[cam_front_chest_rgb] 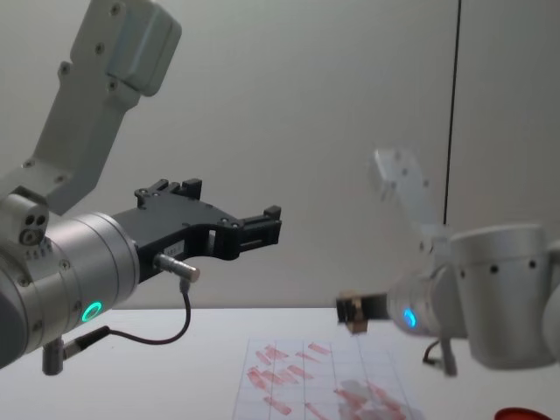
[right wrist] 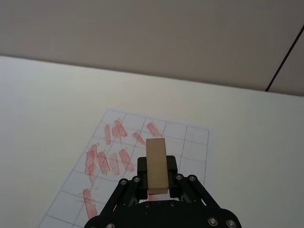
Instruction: Use the one hand to pick up the stamp and affix it onto the A4 paper.
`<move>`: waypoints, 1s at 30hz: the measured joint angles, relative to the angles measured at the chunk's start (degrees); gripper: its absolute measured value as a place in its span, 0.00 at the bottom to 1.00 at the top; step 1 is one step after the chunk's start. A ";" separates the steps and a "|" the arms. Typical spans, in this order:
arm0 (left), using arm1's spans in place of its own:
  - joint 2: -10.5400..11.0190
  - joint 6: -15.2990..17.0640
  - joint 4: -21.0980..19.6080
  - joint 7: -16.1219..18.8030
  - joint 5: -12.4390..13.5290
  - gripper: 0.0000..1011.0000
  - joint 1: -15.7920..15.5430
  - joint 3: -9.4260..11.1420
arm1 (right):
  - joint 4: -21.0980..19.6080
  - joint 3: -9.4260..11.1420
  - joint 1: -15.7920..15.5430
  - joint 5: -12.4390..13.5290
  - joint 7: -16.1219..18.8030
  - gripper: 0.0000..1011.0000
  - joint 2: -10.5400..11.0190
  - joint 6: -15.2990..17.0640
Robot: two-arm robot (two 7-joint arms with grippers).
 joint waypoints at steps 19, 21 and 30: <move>0.00 0.00 0.00 0.00 0.00 0.98 0.00 0.00 | -18.09 3.12 -7.40 1.70 -3.10 0.22 3.90 6.61; 0.00 0.00 0.00 0.00 0.00 0.98 0.00 0.00 | -19.31 3.53 -8.29 1.71 -3.22 0.22 4.43 7.49; 0.00 0.00 0.00 0.00 0.00 0.98 0.00 0.00 | -22.92 5.16 -11.67 1.66 -3.40 0.22 6.55 10.83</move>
